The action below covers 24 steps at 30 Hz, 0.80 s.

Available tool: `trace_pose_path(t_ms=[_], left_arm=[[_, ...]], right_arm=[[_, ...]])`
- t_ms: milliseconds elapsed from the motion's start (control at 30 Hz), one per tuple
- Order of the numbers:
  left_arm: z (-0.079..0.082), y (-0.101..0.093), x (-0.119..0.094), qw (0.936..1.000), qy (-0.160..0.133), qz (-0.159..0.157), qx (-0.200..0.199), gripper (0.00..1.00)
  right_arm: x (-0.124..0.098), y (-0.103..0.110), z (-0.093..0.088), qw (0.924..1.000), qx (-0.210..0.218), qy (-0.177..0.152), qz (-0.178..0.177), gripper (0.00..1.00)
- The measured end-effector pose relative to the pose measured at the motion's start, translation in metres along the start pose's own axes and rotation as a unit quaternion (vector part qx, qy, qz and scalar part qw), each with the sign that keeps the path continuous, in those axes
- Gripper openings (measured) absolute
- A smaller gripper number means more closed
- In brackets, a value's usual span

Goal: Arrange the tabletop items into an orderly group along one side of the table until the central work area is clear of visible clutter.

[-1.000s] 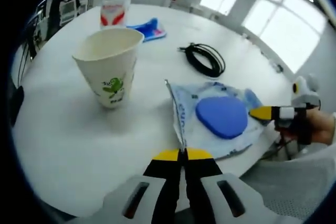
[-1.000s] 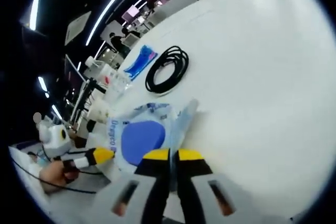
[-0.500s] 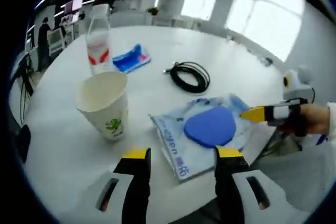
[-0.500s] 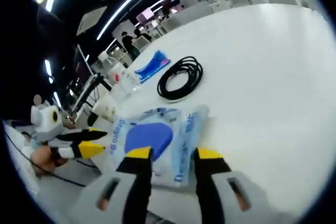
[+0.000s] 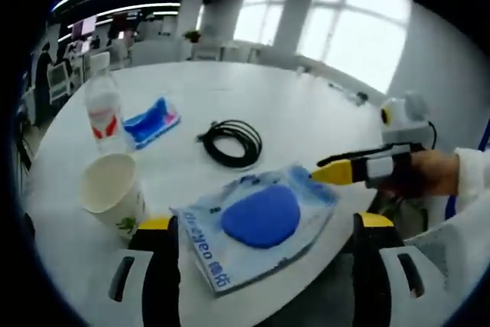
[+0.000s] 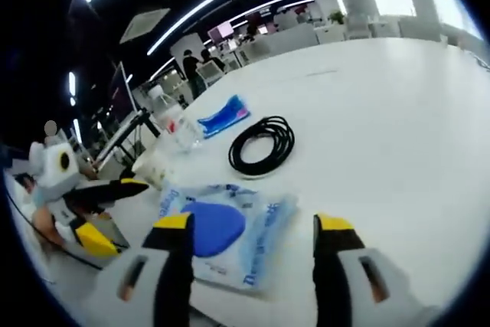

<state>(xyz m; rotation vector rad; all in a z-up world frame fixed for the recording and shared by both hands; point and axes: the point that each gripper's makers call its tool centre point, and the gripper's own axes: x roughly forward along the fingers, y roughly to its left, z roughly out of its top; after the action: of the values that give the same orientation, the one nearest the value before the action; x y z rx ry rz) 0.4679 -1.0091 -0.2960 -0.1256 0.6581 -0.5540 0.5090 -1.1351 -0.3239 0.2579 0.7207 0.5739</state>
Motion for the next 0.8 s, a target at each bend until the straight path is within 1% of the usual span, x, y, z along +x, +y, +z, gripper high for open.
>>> trace_pose_path(t_ms=[67,133,267,367,467,600,667,733,767,800], left_arm=[[0.006,-0.001,0.006,0.9998,-0.006,0.008,-0.016,0.9],[0.012,-0.002,0.01,0.9995,-0.006,0.019,-0.024,0.88],[0.021,-0.004,0.019,0.9991,-0.007,0.029,-0.032,0.85],[0.026,-0.001,0.03,0.9983,0.001,0.046,-0.035,0.83],[0.034,-0.001,0.039,0.9974,0.0,0.057,-0.043,0.83],[0.04,0.004,0.05,0.9961,0.007,0.075,-0.045,0.81],[0.042,0.01,0.055,0.9938,0.008,0.087,-0.07,0.79],[0.042,0.016,0.059,0.9897,0.009,0.098,-0.104,0.76],[0.042,0.022,0.062,0.9875,0.013,0.106,-0.116,0.75],[0.042,0.025,0.063,0.987,0.014,0.11,-0.117,0.75]], right_arm=[[-0.002,-0.004,0.001,0.9997,-0.016,0.013,0.01,0.61],[-0.005,-0.01,0.005,0.9994,-0.026,0.019,0.014,0.6],[-0.008,-0.02,0.013,0.9991,-0.024,0.024,0.024,0.59],[-0.008,-0.026,0.018,0.9986,-0.028,0.029,0.035,0.59],[-0.007,-0.036,0.025,0.998,-0.033,0.035,0.041,0.58],[-0.003,-0.047,0.034,0.9976,-0.03,0.039,0.049,0.56],[0.001,-0.053,0.04,0.9973,-0.03,0.042,0.052,0.56],[0.004,-0.057,0.047,0.9973,-0.027,0.041,0.055,0.55],[0.006,-0.059,0.052,0.9973,-0.026,0.041,0.056,0.54],[0.008,-0.061,0.055,0.9973,-0.025,0.041,0.056,0.53]])
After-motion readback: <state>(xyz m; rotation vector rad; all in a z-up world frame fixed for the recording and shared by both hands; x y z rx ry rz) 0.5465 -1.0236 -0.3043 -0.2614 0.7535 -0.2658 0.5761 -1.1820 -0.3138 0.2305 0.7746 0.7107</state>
